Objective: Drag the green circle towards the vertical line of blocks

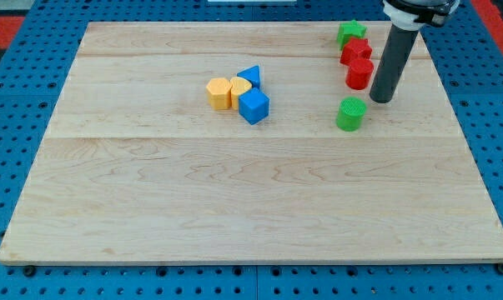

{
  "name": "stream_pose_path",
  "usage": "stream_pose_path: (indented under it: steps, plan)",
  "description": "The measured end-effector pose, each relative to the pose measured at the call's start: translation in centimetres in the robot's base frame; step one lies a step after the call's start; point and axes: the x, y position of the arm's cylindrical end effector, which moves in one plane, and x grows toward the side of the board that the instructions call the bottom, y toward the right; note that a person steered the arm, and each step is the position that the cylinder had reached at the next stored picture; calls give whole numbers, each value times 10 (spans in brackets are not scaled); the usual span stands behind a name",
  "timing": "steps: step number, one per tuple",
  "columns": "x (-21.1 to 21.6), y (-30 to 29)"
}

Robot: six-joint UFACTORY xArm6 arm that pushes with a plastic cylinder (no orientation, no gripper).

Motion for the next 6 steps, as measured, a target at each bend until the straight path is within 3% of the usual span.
stream_pose_path:
  steps: [4,5,6]
  plan:
    - [-25,-19]
    - [1,0]
    - [55,9]
